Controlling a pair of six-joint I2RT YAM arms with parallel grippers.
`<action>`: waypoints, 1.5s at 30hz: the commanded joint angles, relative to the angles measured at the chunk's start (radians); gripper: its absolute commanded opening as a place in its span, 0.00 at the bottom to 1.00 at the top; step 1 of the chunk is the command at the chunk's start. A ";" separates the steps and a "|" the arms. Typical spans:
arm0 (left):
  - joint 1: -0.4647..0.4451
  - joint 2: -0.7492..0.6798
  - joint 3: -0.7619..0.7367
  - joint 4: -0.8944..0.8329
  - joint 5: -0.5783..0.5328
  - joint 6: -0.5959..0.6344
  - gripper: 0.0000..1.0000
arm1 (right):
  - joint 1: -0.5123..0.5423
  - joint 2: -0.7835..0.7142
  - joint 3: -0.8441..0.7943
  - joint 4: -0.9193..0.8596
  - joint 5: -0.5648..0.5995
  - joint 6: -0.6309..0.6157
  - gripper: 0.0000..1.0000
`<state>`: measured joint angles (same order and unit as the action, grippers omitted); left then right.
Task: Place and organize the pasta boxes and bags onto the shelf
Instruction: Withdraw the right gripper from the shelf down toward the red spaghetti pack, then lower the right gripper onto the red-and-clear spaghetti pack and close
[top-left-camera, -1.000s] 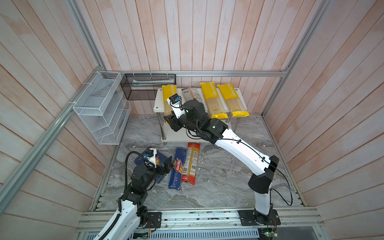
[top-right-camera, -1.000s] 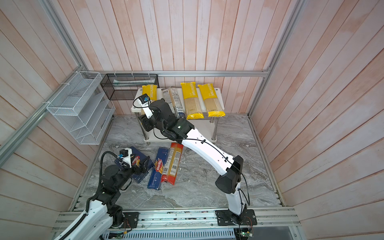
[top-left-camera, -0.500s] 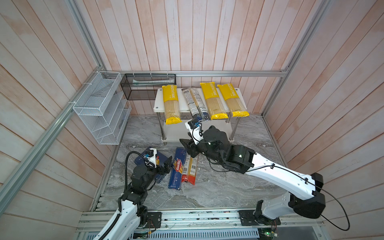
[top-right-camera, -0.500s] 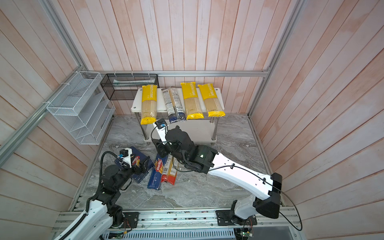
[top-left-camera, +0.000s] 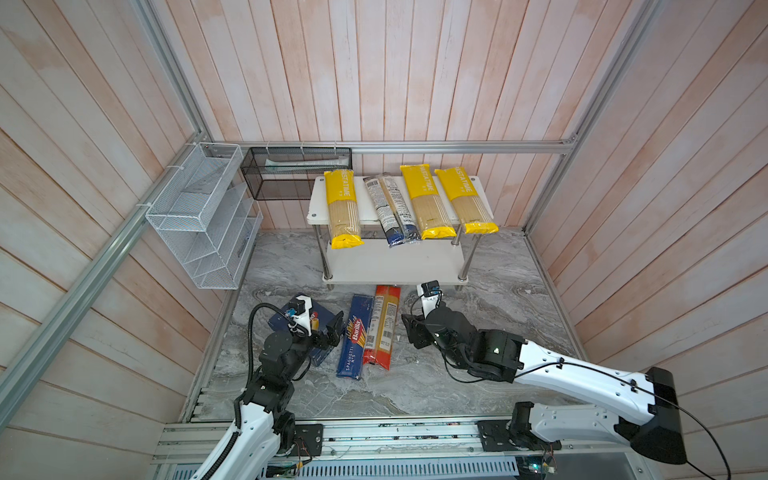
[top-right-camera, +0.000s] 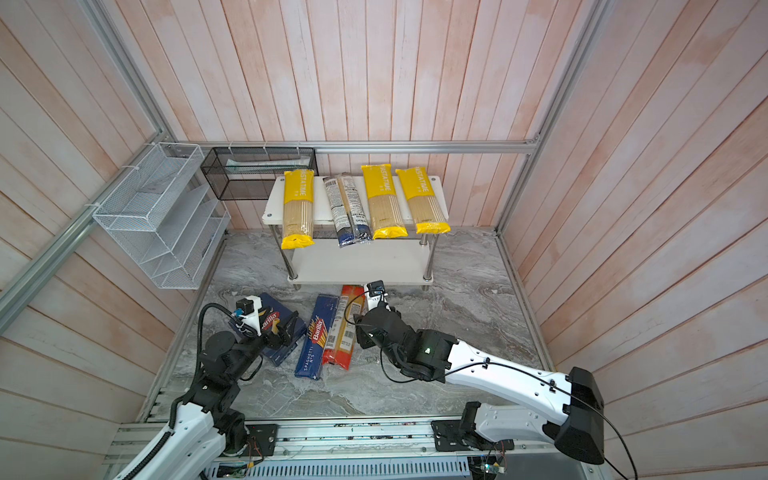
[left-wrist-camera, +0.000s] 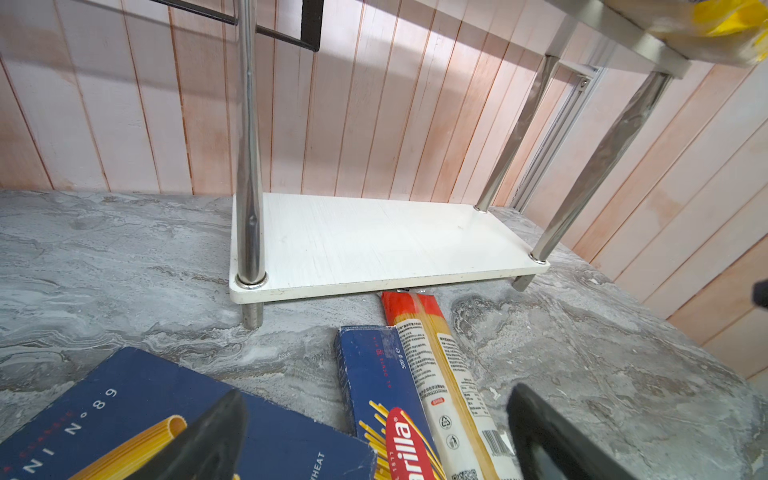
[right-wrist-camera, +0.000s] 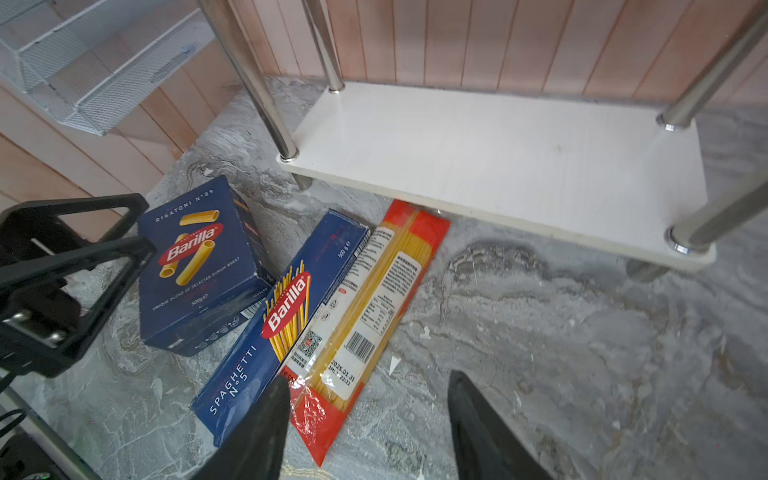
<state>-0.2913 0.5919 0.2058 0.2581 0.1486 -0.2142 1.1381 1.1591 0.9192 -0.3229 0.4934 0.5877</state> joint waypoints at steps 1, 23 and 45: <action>-0.005 0.010 -0.008 0.015 -0.011 -0.021 1.00 | -0.019 0.019 -0.046 0.019 -0.034 0.115 0.66; -0.005 0.089 -0.009 0.046 0.015 -0.040 1.00 | -0.110 0.429 0.032 0.202 -0.279 0.159 0.91; -0.004 0.099 -0.013 0.065 0.041 -0.037 0.99 | -0.115 0.635 0.116 0.236 -0.319 0.144 0.92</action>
<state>-0.2913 0.6930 0.2054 0.3046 0.1768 -0.2546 1.0302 1.7729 1.0027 -0.0898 0.1802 0.7364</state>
